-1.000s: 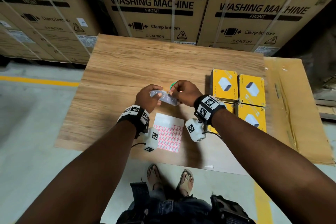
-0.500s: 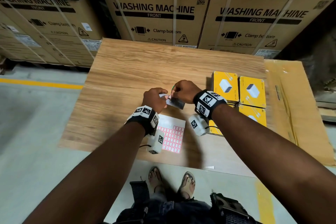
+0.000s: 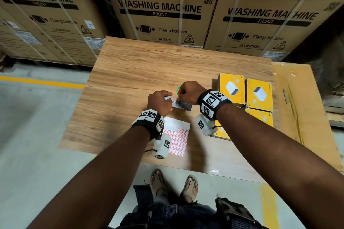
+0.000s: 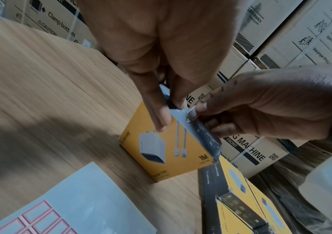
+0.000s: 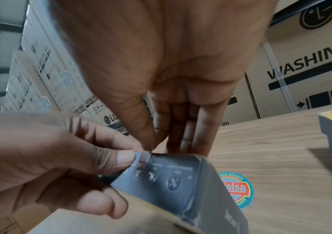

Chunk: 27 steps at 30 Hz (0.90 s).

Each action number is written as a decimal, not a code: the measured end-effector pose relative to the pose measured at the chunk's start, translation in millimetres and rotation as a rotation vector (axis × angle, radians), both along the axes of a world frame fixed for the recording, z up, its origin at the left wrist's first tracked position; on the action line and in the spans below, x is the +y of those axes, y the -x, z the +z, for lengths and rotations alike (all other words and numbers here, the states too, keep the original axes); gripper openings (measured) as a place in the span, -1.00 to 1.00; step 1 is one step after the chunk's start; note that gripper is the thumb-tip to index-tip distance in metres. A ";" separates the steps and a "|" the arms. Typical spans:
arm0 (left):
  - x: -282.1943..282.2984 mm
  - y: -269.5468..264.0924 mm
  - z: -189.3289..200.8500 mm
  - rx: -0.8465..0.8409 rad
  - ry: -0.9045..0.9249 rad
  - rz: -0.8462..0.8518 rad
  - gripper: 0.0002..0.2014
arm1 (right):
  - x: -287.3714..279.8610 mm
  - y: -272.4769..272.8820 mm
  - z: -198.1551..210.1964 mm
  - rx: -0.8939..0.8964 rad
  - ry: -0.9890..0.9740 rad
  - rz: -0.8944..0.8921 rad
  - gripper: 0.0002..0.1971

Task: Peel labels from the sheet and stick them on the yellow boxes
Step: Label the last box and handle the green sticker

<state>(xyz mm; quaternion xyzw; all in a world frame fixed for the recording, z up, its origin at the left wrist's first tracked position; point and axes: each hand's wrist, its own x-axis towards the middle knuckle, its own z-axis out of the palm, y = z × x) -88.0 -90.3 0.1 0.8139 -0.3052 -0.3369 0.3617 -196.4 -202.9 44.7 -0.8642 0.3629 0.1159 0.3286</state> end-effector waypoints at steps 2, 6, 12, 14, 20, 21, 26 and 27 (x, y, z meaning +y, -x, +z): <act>0.1 0.7 -1.5 -0.026 -0.016 -0.007 -0.73 | 0.8 -0.7 1.7 0.015 0.029 0.029 -0.77; 0.0 2.2 0.0 -0.027 -0.021 0.006 -0.73 | 2.3 -1.0 4.1 0.014 0.049 0.044 -0.81; 2.4 2.1 -2.5 -0.029 -0.033 0.004 -0.72 | 2.9 -1.0 0.8 0.004 0.042 0.034 -0.82; 2.5 2.2 -0.3 -0.016 -0.028 0.010 -0.73 | 3.0 -1.2 -0.6 0.002 0.049 0.039 -0.81; 2.6 1.3 -1.5 -0.016 -0.015 0.015 -0.73 | 3.0 0.4 -7.5 -0.024 0.045 0.017 -0.87; 2.5 1.5 -1.6 -0.016 -0.018 0.016 -0.73 | 3.4 1.0 -8.0 -0.031 0.044 0.015 -0.86; 2.7 1.3 1.2 0.023 -0.028 0.037 -0.74 | 4.7 3.0 -16.1 -0.079 0.047 -0.012 -0.86; 2.9 1.0 1.5 0.029 -0.031 0.039 -0.74 | 5.3 3.2 -17.6 -0.091 0.042 -0.022 -0.86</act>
